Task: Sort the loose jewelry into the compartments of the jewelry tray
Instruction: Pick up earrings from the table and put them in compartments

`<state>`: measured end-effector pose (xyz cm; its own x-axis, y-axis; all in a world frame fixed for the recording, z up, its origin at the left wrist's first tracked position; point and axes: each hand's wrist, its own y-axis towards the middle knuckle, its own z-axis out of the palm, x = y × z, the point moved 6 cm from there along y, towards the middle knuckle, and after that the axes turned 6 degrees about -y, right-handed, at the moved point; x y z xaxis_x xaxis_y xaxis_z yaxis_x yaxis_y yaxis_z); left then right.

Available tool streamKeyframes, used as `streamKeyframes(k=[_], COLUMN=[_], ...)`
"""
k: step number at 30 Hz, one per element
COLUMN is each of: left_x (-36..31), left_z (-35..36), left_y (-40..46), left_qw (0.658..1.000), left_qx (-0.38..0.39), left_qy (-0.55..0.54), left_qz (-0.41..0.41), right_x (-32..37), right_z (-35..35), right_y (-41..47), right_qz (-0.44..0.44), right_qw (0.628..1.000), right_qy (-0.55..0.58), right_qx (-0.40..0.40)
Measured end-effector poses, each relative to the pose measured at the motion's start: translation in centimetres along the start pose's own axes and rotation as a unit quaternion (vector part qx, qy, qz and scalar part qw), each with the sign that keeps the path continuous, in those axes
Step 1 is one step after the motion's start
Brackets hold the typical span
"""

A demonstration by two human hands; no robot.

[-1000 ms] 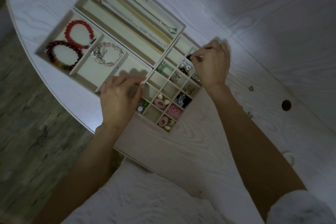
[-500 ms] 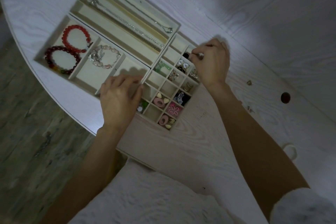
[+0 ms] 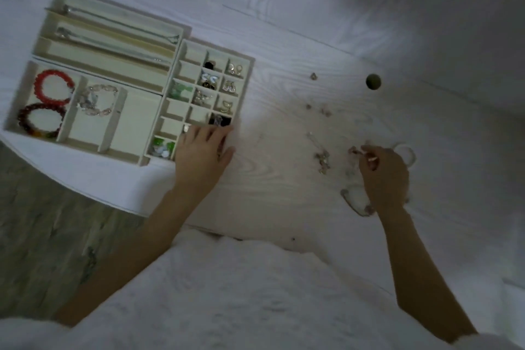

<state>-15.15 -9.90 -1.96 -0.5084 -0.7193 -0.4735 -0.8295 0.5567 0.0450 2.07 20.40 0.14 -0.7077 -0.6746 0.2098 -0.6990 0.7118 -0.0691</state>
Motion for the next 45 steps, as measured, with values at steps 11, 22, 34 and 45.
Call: streamKeyframes(k=[11, 22, 34, 45], left_x=[-1.4, -1.6, -0.5, 6.4], left_z=[-0.5, -0.1, -0.1, -5.5], left_y=[0.6, 0.1, 0.2, 0.3], left_qw=[0.996, 0.995, 0.998, 0.973], left_qx=[-0.033, -0.067, -0.043, -0.158], left_qy=[0.045, 0.029, -0.025, -0.073], left_qz=[-0.064, -0.067, -0.035, -0.152], right_x=[-0.7, 9.7, 13.8, 30.4], right_z=[2.5, 4.0, 2.1, 6.7], right_y=[4.4, 4.3, 3.2, 8.7], right_qz=[0.004, -0.225, -0.084, -0.239], right_qw=[0.999, 0.971, 0.922, 0.938], right_qy=[0.019, 0.081, 0.334, 0.188], right_qx=[0.041, -0.027, 0.180, 0.166])
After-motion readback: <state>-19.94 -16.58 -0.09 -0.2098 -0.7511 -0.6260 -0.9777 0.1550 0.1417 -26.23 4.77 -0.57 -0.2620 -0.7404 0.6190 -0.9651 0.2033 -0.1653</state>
